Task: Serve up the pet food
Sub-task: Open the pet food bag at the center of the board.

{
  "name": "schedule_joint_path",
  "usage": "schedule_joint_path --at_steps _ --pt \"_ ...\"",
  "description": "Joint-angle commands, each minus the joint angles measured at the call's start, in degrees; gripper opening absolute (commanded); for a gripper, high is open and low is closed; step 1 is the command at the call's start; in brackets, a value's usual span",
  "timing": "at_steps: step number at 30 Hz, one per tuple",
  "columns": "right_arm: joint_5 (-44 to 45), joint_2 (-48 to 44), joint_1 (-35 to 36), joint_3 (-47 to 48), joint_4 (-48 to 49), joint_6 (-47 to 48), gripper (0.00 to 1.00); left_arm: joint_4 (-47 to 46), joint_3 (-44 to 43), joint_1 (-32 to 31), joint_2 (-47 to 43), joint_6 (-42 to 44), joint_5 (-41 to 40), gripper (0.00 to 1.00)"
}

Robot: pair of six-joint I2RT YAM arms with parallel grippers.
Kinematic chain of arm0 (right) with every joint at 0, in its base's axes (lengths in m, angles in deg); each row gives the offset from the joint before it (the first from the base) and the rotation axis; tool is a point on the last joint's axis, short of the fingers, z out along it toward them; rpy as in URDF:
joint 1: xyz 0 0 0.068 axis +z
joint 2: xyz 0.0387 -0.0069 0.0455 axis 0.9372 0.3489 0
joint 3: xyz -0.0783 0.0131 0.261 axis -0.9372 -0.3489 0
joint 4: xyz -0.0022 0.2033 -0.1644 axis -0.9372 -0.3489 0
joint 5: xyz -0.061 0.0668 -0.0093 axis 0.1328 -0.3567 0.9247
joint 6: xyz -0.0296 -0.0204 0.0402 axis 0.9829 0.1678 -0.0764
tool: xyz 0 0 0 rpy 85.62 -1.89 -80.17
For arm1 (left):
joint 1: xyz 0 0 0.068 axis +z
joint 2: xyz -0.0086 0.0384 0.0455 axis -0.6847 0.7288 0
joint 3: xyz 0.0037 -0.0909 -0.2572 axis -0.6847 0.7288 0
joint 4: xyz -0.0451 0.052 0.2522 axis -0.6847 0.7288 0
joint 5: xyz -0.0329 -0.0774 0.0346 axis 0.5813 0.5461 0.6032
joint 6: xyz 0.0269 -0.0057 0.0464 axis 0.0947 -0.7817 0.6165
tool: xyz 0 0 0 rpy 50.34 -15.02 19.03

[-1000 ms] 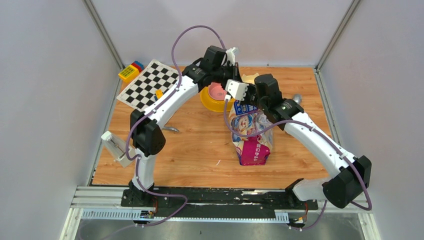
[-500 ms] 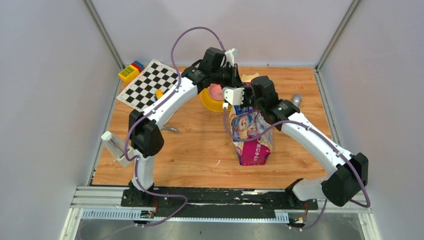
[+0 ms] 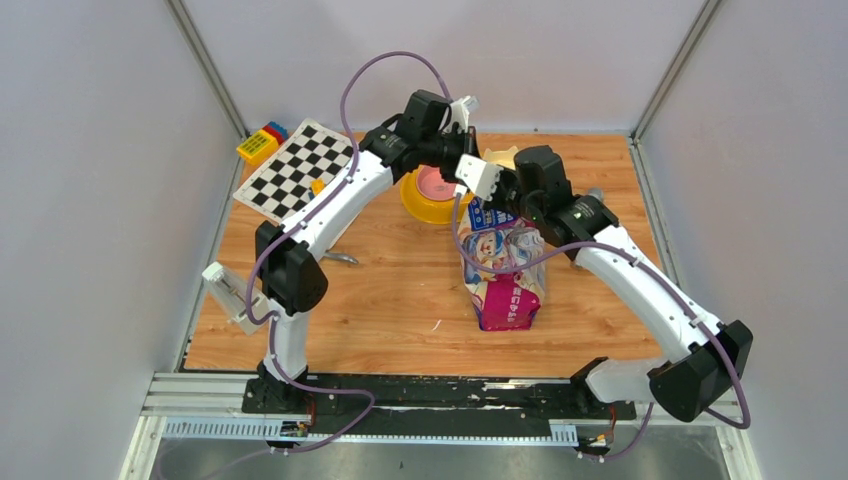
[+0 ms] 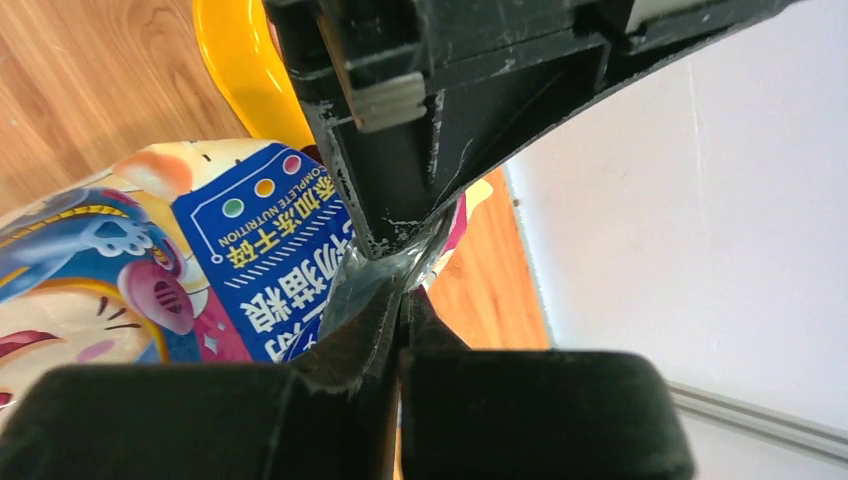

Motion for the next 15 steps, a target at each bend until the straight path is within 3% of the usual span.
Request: schedule_joint_path --at_steps 1,4,15 --pt "-5.0 -2.3 0.3 -2.1 -1.0 -9.0 0.00 -1.1 -3.5 -0.4 -0.9 -1.2 3.4 0.00" --pt "-5.2 -2.5 0.3 -2.4 0.5 -11.2 0.00 -1.7 -3.4 -0.4 -0.8 -1.8 4.2 0.01" --pt "-6.6 -1.2 -0.1 1.0 1.6 -16.3 0.00 -1.0 -3.5 -0.9 -0.4 -1.3 2.5 0.20"
